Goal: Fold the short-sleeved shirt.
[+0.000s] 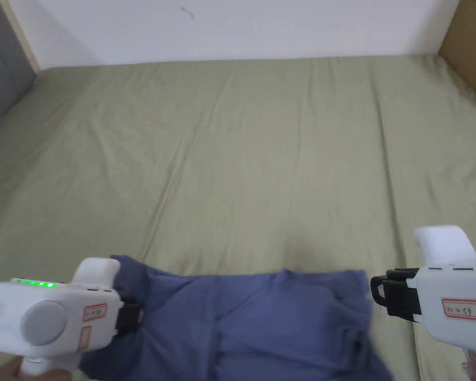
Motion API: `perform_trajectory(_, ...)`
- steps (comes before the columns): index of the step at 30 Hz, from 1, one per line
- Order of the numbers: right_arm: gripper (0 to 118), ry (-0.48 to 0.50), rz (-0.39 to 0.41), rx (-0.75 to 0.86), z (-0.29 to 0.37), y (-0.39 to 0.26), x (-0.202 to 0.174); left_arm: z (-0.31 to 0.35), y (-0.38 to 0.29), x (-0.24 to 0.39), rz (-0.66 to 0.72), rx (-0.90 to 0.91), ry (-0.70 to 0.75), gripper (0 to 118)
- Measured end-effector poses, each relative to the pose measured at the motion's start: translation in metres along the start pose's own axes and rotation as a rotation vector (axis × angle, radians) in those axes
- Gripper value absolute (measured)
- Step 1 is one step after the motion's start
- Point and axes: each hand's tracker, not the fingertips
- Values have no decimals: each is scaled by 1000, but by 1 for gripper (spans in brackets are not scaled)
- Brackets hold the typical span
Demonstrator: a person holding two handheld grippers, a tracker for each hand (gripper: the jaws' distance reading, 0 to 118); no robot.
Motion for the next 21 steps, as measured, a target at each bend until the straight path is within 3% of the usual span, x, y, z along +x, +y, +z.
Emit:
perform_trajectory(3, 1, 14, 15, 13, 4, -4, -2, 22, 1, -3, -107, -15, 176, 10)
perform_trajectory(6, 1, 26, 6, 22, 7, -8, 1, 42, 9, 19, -142, -8, 140, 10)
perform_trajectory(8, 1, 35, -12, 32, 10, -12, 4, 52, 22, 42, -144, 18, 68, 10)
perform_trajectory(15, 1, 17, -31, 33, 27, -30, 21, 23, 58, 136, 44, -78, -421, 10)
perform_trajectory(18, 1, -1, -59, 32, 33, -35, 34, -1, 64, 177, 10, -149, -464, 11)
perform_trajectory(19, 1, -6, -69, 33, 35, -37, 38, -9, 65, 188, 5, -160, -470, 19)
perform_trajectory(21, 1, -16, -86, 35, 38, -39, 45, -22, 65, 198, 49, -195, -509, 63)
